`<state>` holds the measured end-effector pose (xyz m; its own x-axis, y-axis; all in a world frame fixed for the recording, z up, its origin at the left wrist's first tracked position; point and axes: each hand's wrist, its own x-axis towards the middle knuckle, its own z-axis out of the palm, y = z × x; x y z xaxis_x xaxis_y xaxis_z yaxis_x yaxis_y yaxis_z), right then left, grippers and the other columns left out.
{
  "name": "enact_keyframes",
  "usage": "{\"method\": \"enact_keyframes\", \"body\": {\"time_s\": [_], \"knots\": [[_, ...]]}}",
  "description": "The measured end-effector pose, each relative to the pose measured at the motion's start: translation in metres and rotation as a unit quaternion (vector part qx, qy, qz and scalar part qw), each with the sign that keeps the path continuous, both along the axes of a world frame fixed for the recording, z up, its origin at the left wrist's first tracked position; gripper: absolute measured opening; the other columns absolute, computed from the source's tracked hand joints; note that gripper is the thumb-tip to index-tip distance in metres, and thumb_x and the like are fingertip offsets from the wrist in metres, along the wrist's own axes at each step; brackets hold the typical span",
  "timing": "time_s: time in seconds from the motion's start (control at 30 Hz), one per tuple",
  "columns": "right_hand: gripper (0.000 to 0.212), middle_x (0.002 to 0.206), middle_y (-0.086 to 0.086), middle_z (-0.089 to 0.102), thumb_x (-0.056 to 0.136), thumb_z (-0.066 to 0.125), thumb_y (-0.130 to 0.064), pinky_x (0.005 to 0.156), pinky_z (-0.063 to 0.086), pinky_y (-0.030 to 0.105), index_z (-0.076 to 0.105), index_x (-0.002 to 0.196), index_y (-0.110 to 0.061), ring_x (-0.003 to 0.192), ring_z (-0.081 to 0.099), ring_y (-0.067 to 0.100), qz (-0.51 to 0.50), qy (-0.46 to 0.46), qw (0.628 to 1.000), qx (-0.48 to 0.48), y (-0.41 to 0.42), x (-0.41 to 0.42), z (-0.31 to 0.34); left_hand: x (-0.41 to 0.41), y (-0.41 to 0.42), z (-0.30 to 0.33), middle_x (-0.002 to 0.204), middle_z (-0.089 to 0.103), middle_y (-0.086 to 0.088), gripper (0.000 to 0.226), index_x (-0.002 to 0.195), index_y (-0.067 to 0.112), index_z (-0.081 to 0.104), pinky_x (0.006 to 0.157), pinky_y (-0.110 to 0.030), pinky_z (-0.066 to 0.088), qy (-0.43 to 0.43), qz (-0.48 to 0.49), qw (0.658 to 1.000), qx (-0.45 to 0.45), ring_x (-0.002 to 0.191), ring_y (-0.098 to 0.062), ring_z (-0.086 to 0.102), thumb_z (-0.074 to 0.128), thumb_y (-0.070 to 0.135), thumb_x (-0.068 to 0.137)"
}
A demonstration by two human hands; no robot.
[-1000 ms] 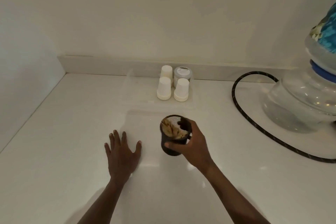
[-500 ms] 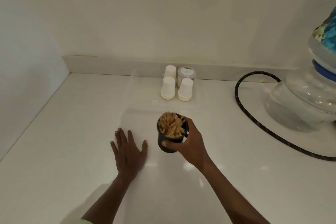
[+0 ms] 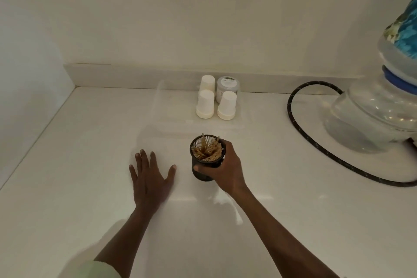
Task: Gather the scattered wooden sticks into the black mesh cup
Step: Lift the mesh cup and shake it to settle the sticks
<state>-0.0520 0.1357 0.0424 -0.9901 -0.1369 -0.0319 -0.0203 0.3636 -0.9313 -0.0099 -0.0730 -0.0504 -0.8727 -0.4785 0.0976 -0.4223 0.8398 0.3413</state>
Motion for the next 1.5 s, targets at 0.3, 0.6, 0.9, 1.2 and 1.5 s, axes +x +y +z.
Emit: {"method": "enact_keyframes", "body": {"time_s": [0.3, 0.6, 0.9, 1.2, 1.5], "knots": [[0.095, 0.114, -0.022, 0.055, 0.041, 0.092, -0.051, 0.082, 0.053, 0.017, 0.039, 0.119, -0.041, 0.106, 0.057, -0.004, -0.052, 0.014, 0.999, 0.009, -0.02, 0.012, -0.032, -0.001, -0.002, -0.005, 0.161, 0.017, -0.014, 0.086, 0.149, 0.011, 0.029, 0.122, -0.048, 0.008, 0.009, 0.0, 1.0, -0.004, 0.15, -0.026, 0.006, 0.032, 0.071, 0.087], [0.112, 0.134, -0.026, 0.044, 0.059, 0.092, -0.022, 0.095, 0.035, -0.001, 0.023, 0.147, -0.028, 0.12, 0.042, -0.018, 0.077, -0.029, 0.997, -0.001, 0.007, -0.002, -0.033, -0.009, -0.009, 0.004, 0.162, 0.01, -0.012, 0.086, 0.152, 0.012, 0.022, 0.121, -0.047, 0.011, -0.013, -0.031, 0.999, 0.009, 0.151, -0.027, 0.005, 0.044, 0.062, 0.085], [0.088, 0.11, -0.032, 0.059, 0.05, 0.094, -0.027, 0.077, 0.048, 0.003, 0.047, 0.124, -0.036, 0.105, 0.054, -0.017, -0.017, -0.02, 0.999, -0.03, 0.012, 0.005, -0.02, -0.013, -0.012, 0.004, 0.162, 0.015, -0.011, 0.08, 0.152, 0.015, 0.027, 0.121, -0.048, 0.014, -0.013, -0.06, 0.998, -0.013, 0.15, -0.027, 0.009, 0.037, 0.064, 0.089], [0.087, 0.113, -0.022, 0.059, 0.049, 0.095, -0.026, 0.075, 0.049, 0.006, 0.047, 0.121, -0.033, 0.102, 0.058, -0.01, -0.01, 0.006, 0.999, -0.047, -0.006, -0.008, 0.015, -0.013, -0.012, 0.005, 0.162, 0.015, -0.01, 0.08, 0.151, 0.015, 0.028, 0.121, -0.048, 0.014, -0.003, -0.057, 0.998, -0.007, 0.15, -0.026, 0.009, 0.039, 0.064, 0.088], [0.088, 0.11, -0.024, 0.06, 0.047, 0.095, -0.031, 0.074, 0.05, 0.007, 0.047, 0.12, -0.036, 0.101, 0.059, -0.01, -0.008, 0.007, 0.998, -0.061, -0.008, -0.012, 0.027, -0.013, -0.012, 0.004, 0.162, 0.014, -0.009, 0.082, 0.151, 0.016, 0.028, 0.122, -0.047, 0.013, -0.01, -0.056, 0.998, -0.005, 0.151, -0.025, 0.007, 0.035, 0.066, 0.087]]}}
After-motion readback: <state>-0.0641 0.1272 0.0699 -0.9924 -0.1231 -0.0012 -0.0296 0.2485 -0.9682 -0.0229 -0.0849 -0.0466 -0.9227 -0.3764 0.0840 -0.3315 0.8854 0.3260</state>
